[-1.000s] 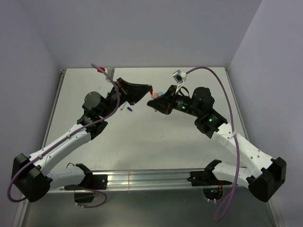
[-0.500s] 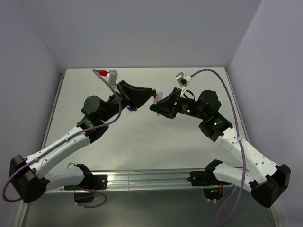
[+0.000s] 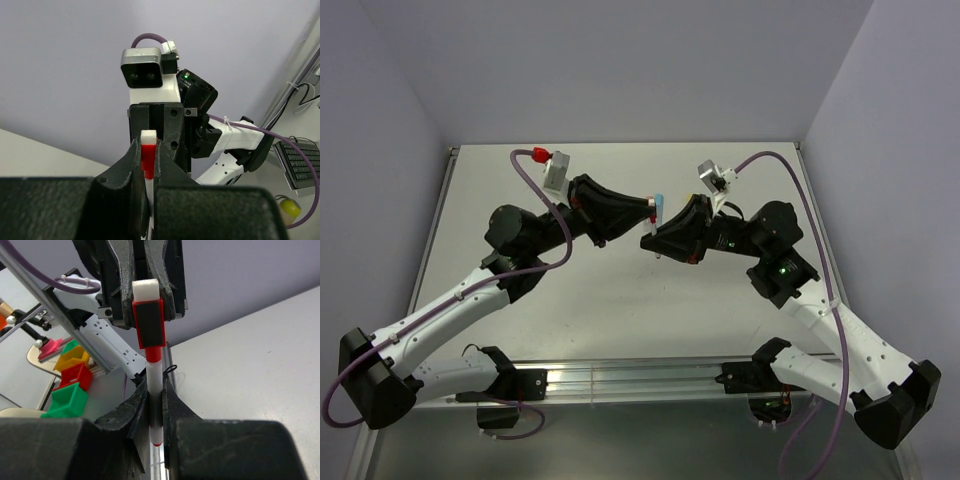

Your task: Insert the pens into the pen caps

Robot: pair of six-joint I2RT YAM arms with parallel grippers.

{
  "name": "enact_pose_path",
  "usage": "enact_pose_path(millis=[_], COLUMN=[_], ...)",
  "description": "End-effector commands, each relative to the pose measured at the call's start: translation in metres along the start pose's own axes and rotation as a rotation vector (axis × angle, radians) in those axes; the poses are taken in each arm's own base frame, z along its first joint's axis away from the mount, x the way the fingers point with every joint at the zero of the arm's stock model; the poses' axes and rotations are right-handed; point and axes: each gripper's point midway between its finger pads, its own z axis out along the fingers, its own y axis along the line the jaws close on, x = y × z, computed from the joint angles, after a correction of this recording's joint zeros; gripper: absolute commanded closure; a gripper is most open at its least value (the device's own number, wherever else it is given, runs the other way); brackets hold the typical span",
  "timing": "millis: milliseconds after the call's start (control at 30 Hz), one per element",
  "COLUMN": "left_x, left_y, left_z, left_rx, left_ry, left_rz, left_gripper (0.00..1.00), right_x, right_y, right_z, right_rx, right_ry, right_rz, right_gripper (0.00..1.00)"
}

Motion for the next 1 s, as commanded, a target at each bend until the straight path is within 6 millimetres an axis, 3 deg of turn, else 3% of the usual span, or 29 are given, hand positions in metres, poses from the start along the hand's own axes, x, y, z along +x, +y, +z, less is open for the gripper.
enact_pose_path(millis=[0, 300, 467, 667, 733, 967], left_x=[0.085, 0.077, 0.059, 0.003, -0.009, -0.063], left_y=[-0.017, 0.002, 0.007, 0.005, 0.007, -0.016], left_z=[-0.019, -0.014, -0.01, -0.007, -0.008, -0.009], left_rx=[0.107, -0.038, -0.113, -0.203, -0.238, -0.21], left_ry=[0.327, 0.297, 0.242, 0.098, 0.07, -0.017], left_rz=[-0.158, -0.158, -0.114, 0.007, 0.035, 0.147], left_gripper=[1.0, 0.99, 0.76, 0.5, 0.47, 0.38], right_x=[-0.063, -0.075, -0.071, -0.068, -0.067, -0.059], right_y=[0.034, 0.022, 0.018, 0.015, 0.017, 0.014], right_z=[-0.005, -0.012, -0.008, -0.007, -0.007, -0.003], right_rx=[-0.068, 0.039, 0.039, 0.047, 0.043, 0.022], right_ry=[-0.217, -0.275, -0.244, -0.226, -0.218, -0.186], right_rz=[-0.173, -0.21, -0.198, -0.188, -0.187, -0.149], right_gripper=[1.0, 1.0, 1.0, 1.0, 1.0, 1.0])
